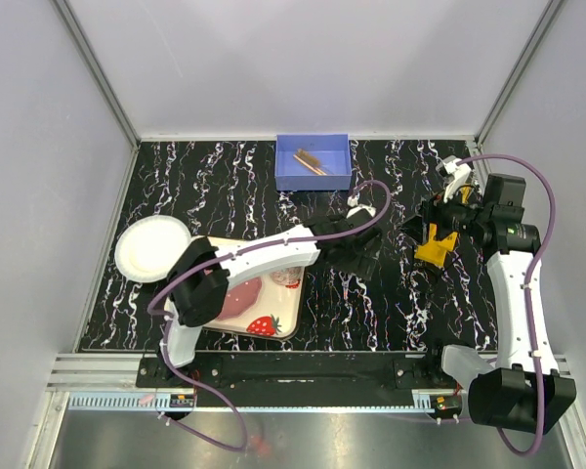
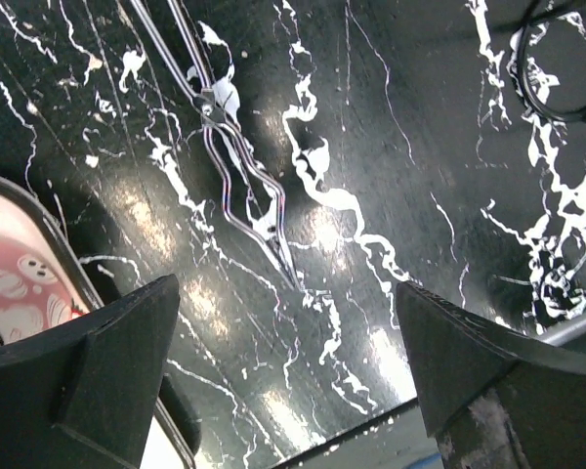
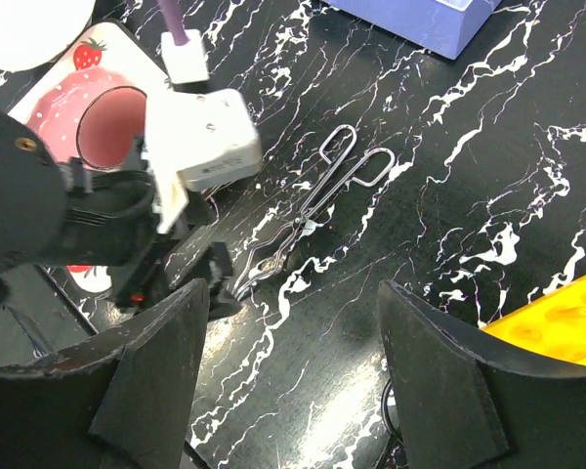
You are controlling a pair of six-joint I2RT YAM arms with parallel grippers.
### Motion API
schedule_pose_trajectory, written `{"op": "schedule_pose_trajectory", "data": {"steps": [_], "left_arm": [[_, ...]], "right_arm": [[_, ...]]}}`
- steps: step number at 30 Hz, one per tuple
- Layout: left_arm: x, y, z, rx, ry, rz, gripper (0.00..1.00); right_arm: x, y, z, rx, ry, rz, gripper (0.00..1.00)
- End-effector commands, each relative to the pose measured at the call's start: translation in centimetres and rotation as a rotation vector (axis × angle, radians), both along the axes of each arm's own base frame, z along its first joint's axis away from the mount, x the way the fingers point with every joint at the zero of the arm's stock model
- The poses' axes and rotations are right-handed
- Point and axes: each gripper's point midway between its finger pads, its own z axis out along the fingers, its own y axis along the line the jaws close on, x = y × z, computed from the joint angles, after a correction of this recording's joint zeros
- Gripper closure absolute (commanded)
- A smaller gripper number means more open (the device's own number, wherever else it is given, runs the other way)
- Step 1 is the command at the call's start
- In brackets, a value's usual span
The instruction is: Organize the chemistry lab equipment
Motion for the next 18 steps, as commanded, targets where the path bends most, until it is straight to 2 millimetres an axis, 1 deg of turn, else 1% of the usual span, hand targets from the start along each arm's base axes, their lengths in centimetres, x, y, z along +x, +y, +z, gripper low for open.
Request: {"op": "schedule_pose_trajectory", "data": {"steps": [1, 2, 3, 5, 7, 8, 11, 13, 18], "left_arm": [[2.0, -1.4, -0.2, 0.021, -0.061, 0.019, 0.06], [2.4, -1.8, -0.2, 0.018, -0.071, 0.018, 0.07], [2.5, -2.0, -1.3, 0.035, -0.062, 0.016, 0.08], [3.0, -2.8, -1.4, 0.03, -0.075, 0.013, 0.1], [3.4, -3.0, -2.7, 0.052, -0.071, 0.015, 0.14], [3.9, -3.1, -2.9, 0.052, -0.075, 0.026, 0.15], [4.7, -3.0, -3.8, 0.062, -0.075, 0.047, 0.18], [5.2, -3.0, -4.1, 0.06, -0.073, 0.061, 0.19], [6.2, -2.6, -5.8, 0.074, -0.055, 0.077, 0.2]], "right_arm": [[-0.1, 0.2, 1.1, 0.029, -0.047, 0.013, 0.25], [-0.1, 0.1, 1.2, 0.029, -0.049, 0.01, 0.24], [-0.1, 0.1, 1.2, 0.031, -0.049, 0.009, 0.25], [-0.1, 0.1, 1.2, 0.036, -0.049, 0.01, 0.25], [-0.1, 0.0, 1.3, 0.043, -0.048, 0.007, 0.24], [-0.1, 0.0, 1.2, 0.044, -0.045, 0.006, 0.24], [-0.2, -0.1, 1.2, 0.046, -0.044, 0.004, 0.24], [-0.1, -0.1, 1.2, 0.05, -0.044, 0.004, 0.25], [-0.1, -0.1, 1.2, 0.055, -0.042, 0.005, 0.25]]}}
